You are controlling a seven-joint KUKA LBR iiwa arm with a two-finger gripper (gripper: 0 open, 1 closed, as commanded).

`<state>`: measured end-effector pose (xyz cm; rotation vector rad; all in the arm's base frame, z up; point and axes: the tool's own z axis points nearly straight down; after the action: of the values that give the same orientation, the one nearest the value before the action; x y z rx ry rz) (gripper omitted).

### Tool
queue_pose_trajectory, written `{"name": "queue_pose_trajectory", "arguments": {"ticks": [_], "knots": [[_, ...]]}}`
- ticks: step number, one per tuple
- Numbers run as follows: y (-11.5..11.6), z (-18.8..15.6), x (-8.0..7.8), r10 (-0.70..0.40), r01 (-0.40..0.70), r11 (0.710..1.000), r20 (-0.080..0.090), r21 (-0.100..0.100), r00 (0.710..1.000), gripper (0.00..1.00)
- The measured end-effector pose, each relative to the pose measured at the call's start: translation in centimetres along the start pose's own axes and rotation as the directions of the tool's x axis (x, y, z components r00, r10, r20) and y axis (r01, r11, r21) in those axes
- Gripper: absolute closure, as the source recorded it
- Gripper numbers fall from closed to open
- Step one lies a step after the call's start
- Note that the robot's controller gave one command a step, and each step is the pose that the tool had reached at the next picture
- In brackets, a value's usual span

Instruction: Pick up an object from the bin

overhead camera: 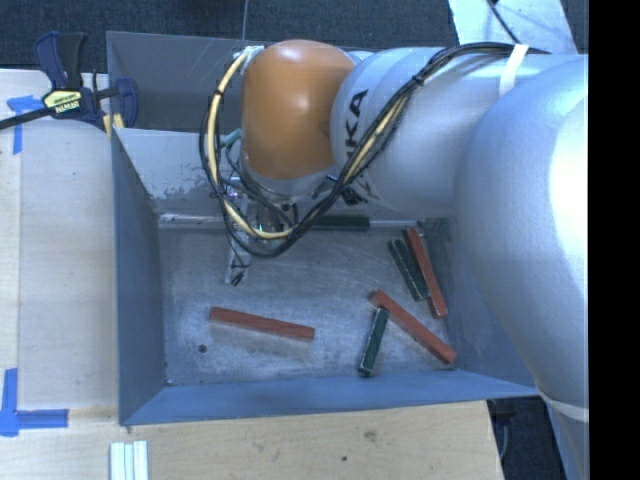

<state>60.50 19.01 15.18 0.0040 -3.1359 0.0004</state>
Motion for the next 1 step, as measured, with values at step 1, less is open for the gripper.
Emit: {"name": "queue_pose_trajectory", "arguments": {"ticks": [1], "knots": [[-7.96,8.22,5.34,-0.263,0.263,0.965,0.005,0.002,0.965,0.00]]}}
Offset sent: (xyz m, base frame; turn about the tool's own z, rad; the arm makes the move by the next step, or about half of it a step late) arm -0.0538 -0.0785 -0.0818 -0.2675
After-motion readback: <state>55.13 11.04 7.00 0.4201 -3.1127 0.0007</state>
